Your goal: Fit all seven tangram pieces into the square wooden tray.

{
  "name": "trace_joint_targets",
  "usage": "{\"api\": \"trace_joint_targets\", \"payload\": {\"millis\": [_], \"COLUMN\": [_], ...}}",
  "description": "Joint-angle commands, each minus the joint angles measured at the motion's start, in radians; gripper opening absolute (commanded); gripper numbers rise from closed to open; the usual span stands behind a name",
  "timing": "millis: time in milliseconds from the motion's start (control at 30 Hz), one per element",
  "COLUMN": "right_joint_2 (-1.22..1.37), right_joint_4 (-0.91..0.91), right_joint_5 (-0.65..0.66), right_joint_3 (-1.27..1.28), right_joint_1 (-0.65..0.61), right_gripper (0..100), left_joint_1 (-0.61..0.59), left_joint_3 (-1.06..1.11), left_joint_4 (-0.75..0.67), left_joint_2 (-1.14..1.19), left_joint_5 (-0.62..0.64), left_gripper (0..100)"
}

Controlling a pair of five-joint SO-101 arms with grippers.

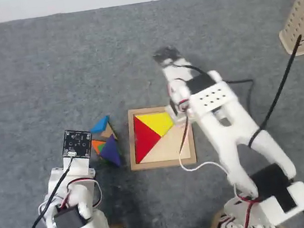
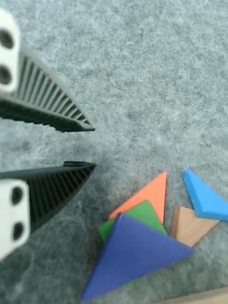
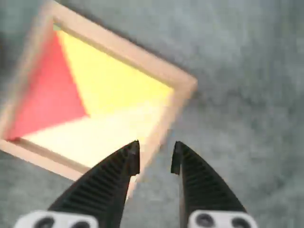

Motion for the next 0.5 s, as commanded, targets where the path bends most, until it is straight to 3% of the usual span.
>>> {"api": "trace_joint_targets", "payload": {"millis": [0,367,467], "right_joint_2": [0.051,0.271,0.338], "right_joint_4": [-0.079,-0.131,-0.131], "right_joint_5": [-0.018,-0.061,-0.075], "right_joint_3": [0.061,-0.014,-0.064], "right_joint_1": [0.016,0.015,0.027], "right_gripper": [16.5,18.2,11.7], "left_joint_1": [-0.002,-0.002,-0.002], "left_joint_3": [-0.004,-0.004,-0.004], "left_joint_4": [0.002,0.002,0.002], "left_joint_2": [-0.014,-0.014,-0.014], "left_joint_5": [-0.014,-0.014,-0.014], "left_gripper": [10,10,10]}}
